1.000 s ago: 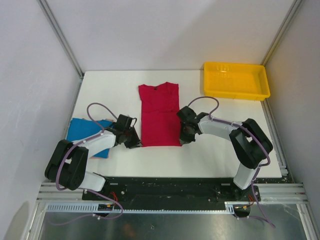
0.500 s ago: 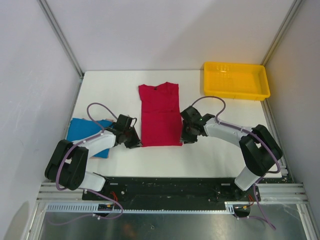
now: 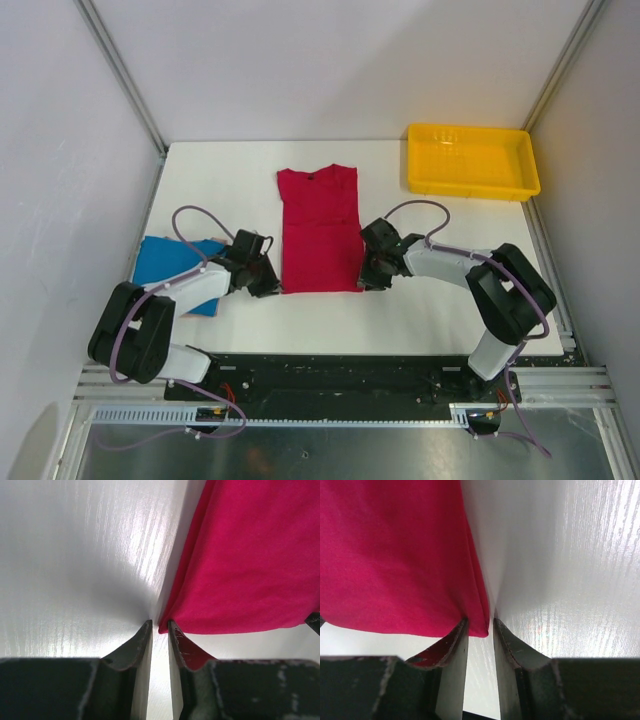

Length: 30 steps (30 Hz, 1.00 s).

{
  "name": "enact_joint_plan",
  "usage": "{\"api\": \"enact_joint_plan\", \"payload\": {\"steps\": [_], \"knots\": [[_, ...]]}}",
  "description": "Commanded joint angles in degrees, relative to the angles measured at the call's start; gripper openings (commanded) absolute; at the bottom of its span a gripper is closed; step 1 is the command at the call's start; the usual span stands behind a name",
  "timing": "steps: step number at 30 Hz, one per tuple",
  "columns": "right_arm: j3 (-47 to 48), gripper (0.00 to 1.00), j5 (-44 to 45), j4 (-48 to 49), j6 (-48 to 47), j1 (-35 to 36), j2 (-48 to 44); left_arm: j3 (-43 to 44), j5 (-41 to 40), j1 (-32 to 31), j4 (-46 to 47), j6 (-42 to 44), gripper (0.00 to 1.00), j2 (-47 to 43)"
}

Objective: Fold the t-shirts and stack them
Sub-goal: Grab one side of the 2/3 rectangular tshirt with both arms

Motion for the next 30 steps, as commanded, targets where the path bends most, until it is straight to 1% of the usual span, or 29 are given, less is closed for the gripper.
{"api": "enact_joint_plan", "payload": {"steps": [1,3,4,9,11,15,30], "knots": [[-1.3,0.31,2.2,2.2,1.7,-0.1,0.9,-0.9,-2.5,-0.1,-1.4,1.0,0.24,-1.7],[-1.5,0.31,2.6,2.5,1.9,-0.1,1.1,-1.0,-2.4,-0.1,-1.6,0.9,0.26,-2.2],[-1.6,0.29,2.6,2.6,1.9,-0.1,1.3,-1.1,-2.2,0.0,-1.7,0.9,0.27,-2.7],[-1.6,0.07,2.7,2.6,2.1,0.2,1.6,-1.3,-1.2,0.3,-2.1,0.3,0.31,-5.5],[-1.6,0.02,2.8,2.4,2.1,0.1,1.7,-1.0,-0.4,0.4,-2.1,0.4,0.33,-5.6],[-1.7,0.0,2.9,2.2,2.0,0.1,1.7,0.2,1.4,0.4,-2.1,0.9,0.35,-4.4],[-1.6,0.0,2.4,2.3,1.7,0.1,2.6,2.2,2.7,0.5,0.5,1.3,0.38,-0.6]]}}
